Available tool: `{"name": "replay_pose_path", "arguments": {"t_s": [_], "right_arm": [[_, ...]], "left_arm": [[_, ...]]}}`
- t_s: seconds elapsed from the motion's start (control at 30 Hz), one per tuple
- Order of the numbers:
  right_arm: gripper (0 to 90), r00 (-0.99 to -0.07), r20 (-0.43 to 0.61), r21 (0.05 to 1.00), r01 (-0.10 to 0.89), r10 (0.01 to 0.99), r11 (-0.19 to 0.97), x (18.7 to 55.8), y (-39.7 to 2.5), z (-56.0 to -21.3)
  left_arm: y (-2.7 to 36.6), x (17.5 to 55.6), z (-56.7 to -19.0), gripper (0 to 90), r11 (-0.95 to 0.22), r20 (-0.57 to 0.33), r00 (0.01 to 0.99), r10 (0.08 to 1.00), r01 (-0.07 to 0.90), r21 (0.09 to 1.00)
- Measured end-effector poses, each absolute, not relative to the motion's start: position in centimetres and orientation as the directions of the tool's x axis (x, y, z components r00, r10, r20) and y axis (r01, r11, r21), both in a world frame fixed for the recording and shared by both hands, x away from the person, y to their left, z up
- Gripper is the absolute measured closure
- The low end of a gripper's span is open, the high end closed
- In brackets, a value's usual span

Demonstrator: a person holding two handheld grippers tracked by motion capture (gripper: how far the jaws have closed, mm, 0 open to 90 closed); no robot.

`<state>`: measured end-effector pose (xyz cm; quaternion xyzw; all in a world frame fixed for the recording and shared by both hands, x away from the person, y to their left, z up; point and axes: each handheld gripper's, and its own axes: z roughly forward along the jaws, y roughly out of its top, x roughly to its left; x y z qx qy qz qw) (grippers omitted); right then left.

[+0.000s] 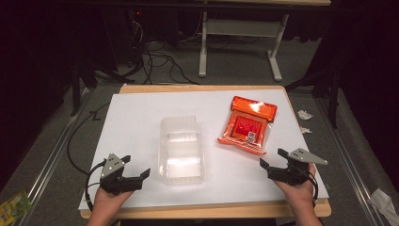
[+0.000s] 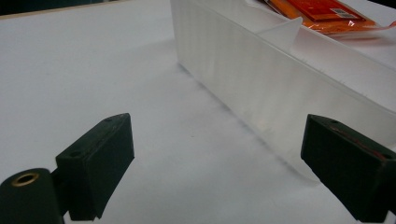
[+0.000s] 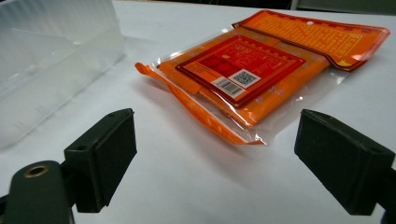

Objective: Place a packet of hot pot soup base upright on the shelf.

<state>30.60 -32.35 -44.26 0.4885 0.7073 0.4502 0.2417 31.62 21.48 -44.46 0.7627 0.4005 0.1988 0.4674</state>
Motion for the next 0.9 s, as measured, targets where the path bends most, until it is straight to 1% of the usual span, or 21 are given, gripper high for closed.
{"name": "replay_pose_path", "arguments": {"t_s": [0.3, 0.43, 0.5, 0.8, 0.9], "right_arm": [[12.8, -0.37, 0.111, 0.855, 0.508, 0.922, 0.1, 32.2, -33.0, -45.0], [13.1, -0.369, 0.118, 0.845, 0.525, 0.922, 0.101, 33.2, -33.1, -45.5], [14.3, -0.371, 0.14, 0.831, 0.549, 0.918, 0.096, 33.9, -32.9, -46.0], [16.1, -0.367, 0.155, 0.816, 0.571, 0.917, 0.091, 36.3, -33.1, -46.6], [16.2, -0.358, 0.16, 0.807, 0.584, 0.92, 0.088, 36.5, -33.0, -46.7]], "left_arm": [[21.4, 31.5, -44.5, 11.4, -0.239, -0.076, 0.601, 0.796, 0.427, 0.872], [21.1, 31.5, -44.6, 11.8, -0.249, -0.069, 0.606, 0.792, 0.425, 0.87], [21.0, 31.6, -44.7, 11.9, -0.257, -0.067, 0.609, 0.79, 0.428, 0.867], [21.1, 31.4, -44.8, 12.2, -0.256, -0.066, 0.606, 0.792, 0.429, 0.866], [21.2, 31.4, -44.8, 12.2, -0.256, -0.067, 0.605, 0.793, 0.431, 0.865]]}}
